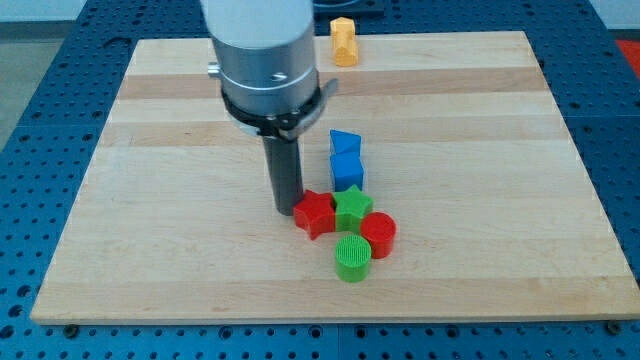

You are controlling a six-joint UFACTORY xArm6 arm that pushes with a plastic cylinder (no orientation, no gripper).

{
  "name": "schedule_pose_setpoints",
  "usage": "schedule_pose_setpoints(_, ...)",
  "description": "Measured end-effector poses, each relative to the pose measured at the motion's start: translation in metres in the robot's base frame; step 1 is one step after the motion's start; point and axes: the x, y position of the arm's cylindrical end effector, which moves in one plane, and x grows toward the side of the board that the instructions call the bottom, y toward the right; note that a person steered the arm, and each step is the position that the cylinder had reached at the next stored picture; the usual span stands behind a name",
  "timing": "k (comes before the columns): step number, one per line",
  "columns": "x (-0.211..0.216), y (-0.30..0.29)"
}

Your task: Move the blue cube towards right

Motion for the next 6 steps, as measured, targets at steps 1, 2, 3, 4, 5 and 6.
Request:
schedule_pose_setpoints(1,0.018,0.016)
schedule_pose_setpoints(2,0.019,0.008)
schedule_pose_setpoints(3,0.006,0.008)
schedule_pose_setpoints(4,-0.017,0.008)
schedule_pose_setpoints(5,-0.030,0.026)
schedule_pose_setpoints(6,-0.032,0.056)
